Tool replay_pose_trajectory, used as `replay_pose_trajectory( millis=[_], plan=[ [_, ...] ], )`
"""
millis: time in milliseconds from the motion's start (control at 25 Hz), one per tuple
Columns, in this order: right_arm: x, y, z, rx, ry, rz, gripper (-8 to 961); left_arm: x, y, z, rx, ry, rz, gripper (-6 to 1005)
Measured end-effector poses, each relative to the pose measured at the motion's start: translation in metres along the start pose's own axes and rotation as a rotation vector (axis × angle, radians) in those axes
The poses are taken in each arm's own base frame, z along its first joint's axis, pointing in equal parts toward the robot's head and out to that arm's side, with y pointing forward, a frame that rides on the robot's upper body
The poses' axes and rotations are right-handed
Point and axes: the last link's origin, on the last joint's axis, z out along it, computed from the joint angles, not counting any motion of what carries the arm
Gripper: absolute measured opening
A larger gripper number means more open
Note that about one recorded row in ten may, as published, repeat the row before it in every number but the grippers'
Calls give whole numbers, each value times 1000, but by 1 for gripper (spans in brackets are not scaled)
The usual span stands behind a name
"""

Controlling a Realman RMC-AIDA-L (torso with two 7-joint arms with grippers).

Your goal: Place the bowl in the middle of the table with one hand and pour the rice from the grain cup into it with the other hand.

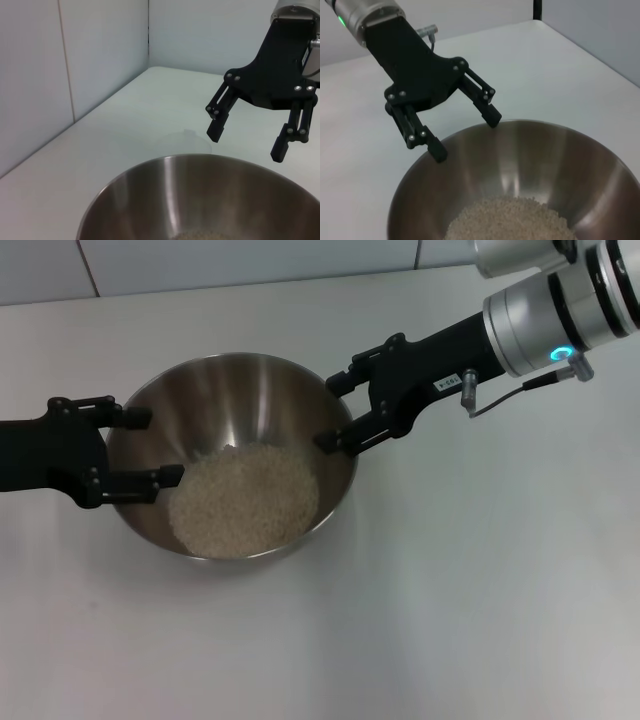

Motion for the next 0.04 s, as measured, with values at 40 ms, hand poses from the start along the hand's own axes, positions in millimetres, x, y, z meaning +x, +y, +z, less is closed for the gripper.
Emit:
replay_pose_trajectory(
  millis=[40],
  plan=[
    [0, 0, 0, 0, 0, 0, 799, 0, 0, 0, 0, -1, 0, 815]
  ],
)
